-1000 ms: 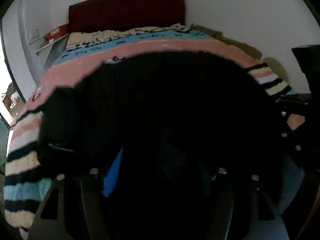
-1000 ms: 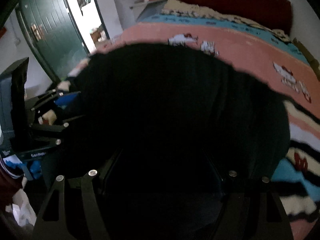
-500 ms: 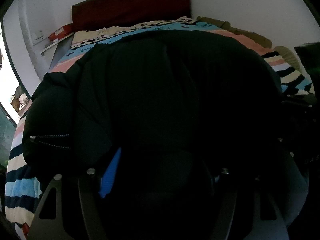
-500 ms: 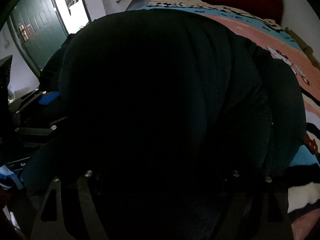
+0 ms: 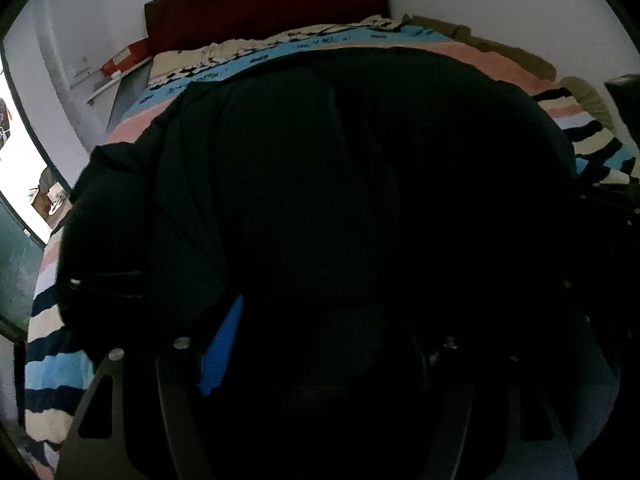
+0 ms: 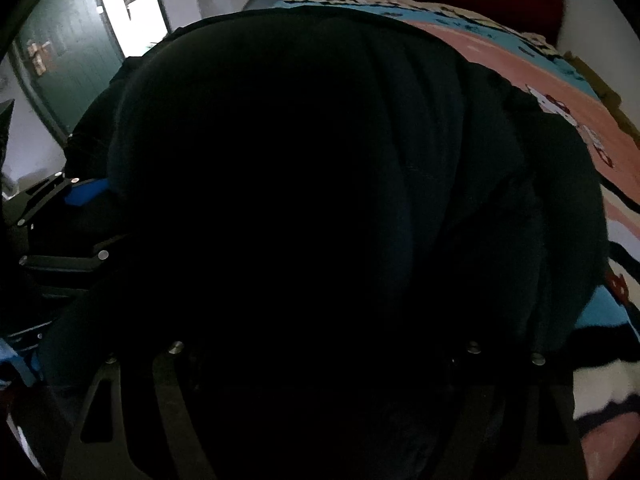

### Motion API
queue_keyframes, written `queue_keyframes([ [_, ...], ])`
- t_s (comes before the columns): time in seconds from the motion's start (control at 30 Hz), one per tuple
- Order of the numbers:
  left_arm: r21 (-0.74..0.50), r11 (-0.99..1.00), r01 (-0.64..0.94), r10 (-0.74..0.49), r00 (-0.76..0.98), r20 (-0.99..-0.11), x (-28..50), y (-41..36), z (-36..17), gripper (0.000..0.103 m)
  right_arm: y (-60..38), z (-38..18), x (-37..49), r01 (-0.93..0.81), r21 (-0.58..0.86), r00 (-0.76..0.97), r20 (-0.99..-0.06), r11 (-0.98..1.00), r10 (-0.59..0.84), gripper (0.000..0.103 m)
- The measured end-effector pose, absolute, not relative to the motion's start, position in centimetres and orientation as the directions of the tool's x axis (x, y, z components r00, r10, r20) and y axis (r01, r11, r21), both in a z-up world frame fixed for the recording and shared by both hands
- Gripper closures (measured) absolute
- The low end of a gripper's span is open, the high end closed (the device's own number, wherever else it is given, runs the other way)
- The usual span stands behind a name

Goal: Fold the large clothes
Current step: 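Lower the folded jacket onto the blanket and open both grippers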

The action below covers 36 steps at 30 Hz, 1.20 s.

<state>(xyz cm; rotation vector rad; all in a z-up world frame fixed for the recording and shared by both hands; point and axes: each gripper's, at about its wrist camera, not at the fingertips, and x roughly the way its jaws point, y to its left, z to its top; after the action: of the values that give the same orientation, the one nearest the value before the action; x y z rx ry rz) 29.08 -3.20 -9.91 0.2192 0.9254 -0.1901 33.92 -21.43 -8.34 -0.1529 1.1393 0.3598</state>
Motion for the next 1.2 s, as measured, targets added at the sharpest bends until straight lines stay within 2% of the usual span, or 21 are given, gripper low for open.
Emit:
queue_keyframes([
  [0.13, 0.112, 0.958, 0.264, -0.072, 0.598, -0.798, 27.6, -2.8, -7.9, 0.034, -21.2, -6.2, 32.5, -0.319, 0.048, 0.383, -0.907, 0.947, 0.175, 0.023],
  [0.23, 0.16, 0.943, 0.293, -0.037, 0.569, -0.822, 27.7, -3.5, -8.8, 0.034, -21.3, -5.3, 31.2, -0.299, 0.041, 0.423, -0.89, 0.954, 0.171, 0.023],
  [0.37, 0.121, 0.957, 0.263, -0.059, 0.585, -0.809, 26.6, -2.8, -7.2, 0.034, -21.8, -4.1, 29.5, -0.244, 0.048, 0.442, -0.883, 0.969, 0.155, 0.023],
  [0.6, 0.094, 0.973, 0.209, -0.061, 0.631, -0.773, 21.1, -1.4, -3.4, 0.034, -23.2, -0.3, 23.5, -0.249, 0.076, 0.485, -0.853, 0.966, 0.192, 0.023],
  [0.87, 0.042, 0.993, 0.107, -0.039, 0.654, -0.756, 13.1, 4.1, 0.2, 0.034, -29.8, 3.1, 15.2, -0.26, 0.041, 0.537, -0.825, 0.965, 0.18, 0.019],
  [1.03, -0.011, 1.0, -0.011, -0.001, 0.629, -0.778, 8.6, 9.8, -0.3, 0.034, -35.5, 3.5, 12.2, -0.182, 0.058, 0.564, -0.811, 0.982, 0.153, 0.016],
  [1.2, -0.159, 0.98, -0.118, -0.062, 0.582, -0.811, 4.9, 15.6, -2.3, 0.034, -39.7, 1.5, 10.3, -0.113, 0.102, 0.545, -0.825, 0.988, 0.148, 0.015],
])
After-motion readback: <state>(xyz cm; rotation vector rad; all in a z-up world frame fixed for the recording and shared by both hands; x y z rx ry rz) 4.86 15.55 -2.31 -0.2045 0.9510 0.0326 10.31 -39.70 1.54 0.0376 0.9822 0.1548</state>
